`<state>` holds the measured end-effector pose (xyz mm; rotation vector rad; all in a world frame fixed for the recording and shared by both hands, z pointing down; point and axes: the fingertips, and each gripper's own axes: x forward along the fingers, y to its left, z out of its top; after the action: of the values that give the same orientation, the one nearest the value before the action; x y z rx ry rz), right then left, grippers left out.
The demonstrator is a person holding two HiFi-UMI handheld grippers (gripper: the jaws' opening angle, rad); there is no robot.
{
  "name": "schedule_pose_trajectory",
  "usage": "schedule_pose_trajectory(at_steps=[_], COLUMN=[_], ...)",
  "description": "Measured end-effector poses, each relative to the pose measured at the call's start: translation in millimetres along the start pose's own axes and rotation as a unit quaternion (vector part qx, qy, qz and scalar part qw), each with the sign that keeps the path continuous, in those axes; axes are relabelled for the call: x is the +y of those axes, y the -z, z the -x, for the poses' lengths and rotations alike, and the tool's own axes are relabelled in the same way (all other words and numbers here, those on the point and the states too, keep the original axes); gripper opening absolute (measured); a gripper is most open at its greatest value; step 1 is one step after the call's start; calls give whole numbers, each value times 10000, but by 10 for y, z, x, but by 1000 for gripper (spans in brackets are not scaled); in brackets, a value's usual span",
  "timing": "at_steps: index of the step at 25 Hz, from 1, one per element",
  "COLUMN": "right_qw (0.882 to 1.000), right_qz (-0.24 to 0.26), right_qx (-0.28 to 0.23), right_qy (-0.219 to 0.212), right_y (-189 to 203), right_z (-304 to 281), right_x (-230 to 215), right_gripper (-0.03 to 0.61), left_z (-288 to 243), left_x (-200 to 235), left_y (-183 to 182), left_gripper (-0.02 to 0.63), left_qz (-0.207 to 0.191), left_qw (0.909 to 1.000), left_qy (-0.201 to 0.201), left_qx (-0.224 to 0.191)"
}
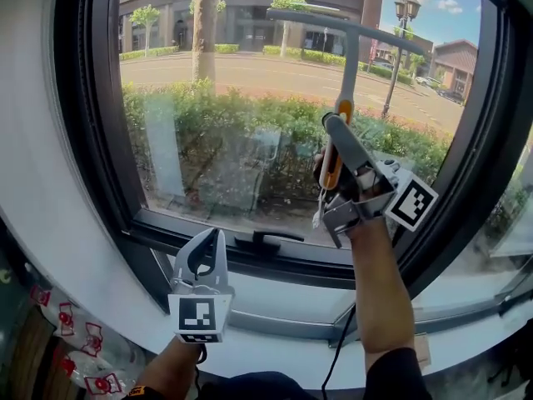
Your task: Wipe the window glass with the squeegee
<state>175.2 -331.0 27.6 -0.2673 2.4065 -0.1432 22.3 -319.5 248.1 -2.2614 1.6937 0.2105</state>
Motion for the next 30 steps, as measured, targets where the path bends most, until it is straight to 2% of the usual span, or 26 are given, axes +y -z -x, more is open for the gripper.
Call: schedule_pose_trajectory(at_steps=[8,11,18,22,25,30], right_qw=[9992,9986,9946,9894,9850,9823], right_qz=[-333,-426,-801,-1124,-1333,-1283], right_qx=[11,34,-24,-119,-107,112], right_qy=[239,301,654,913,1088,1362], right_y=[112,221,820,1232,1477,1645], right_z=[205,369,1089,1596,1877,2109], right_x=[-217,-240,-283,-301,-319,-396], right_gripper=[43,43,43,43,44,44], left_z=[66,97,193,229,242,192], left_x=[-198,-326,-739,-917,-1009,-1136], left_y=[111,216,513,698,837,846], left_gripper=[18,18,18,18,18,18], left_qz=[122,38,158,458,335,507], left_qw=[9998,9997,9978,9953,9938,9929], left_qy=[-101,-15,286,369,516,569], left_qx=[116,244,570,764,929,913])
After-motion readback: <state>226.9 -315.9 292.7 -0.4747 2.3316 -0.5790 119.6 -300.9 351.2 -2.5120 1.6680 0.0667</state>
